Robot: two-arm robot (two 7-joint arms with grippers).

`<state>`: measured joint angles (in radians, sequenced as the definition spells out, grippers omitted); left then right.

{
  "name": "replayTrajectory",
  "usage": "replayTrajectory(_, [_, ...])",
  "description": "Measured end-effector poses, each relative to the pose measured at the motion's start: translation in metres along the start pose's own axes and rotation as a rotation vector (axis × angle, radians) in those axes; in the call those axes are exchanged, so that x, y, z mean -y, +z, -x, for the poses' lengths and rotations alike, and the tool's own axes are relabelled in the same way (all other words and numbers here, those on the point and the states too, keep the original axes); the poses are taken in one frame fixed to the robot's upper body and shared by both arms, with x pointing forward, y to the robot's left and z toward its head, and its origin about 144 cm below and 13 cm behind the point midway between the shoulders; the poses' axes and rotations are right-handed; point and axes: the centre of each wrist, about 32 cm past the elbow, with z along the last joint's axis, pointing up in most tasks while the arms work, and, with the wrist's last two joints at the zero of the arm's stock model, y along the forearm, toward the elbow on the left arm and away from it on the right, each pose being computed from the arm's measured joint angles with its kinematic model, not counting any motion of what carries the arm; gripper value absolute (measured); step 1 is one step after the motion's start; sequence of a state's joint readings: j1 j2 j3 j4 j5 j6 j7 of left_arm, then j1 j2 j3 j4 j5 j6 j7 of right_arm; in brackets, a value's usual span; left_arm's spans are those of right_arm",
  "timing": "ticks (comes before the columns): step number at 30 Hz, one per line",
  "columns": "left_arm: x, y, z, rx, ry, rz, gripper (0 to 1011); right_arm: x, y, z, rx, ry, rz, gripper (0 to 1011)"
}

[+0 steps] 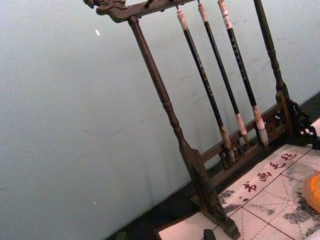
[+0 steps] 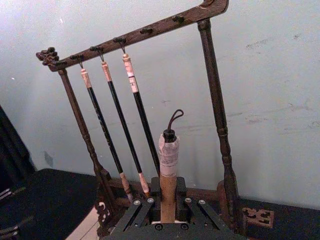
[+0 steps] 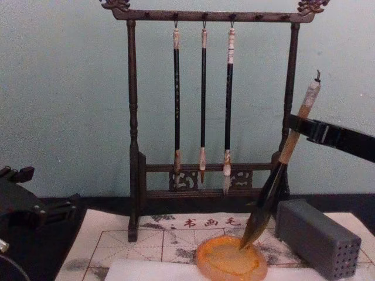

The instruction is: Pick up the brush from the inkstone, write on the paper, then place the brush back to its original position.

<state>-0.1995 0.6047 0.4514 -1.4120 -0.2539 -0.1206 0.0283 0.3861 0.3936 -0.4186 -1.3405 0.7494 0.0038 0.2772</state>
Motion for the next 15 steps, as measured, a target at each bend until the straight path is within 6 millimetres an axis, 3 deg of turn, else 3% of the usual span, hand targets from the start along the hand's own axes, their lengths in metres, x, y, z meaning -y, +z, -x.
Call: replayTrajectory(15, [0.0000, 0.0000, 0.0000, 0.000, 0.000, 0.000, 1001, -0.0037, -0.0014, -0.0004, 0.018, -0.050, -0.024, 199])
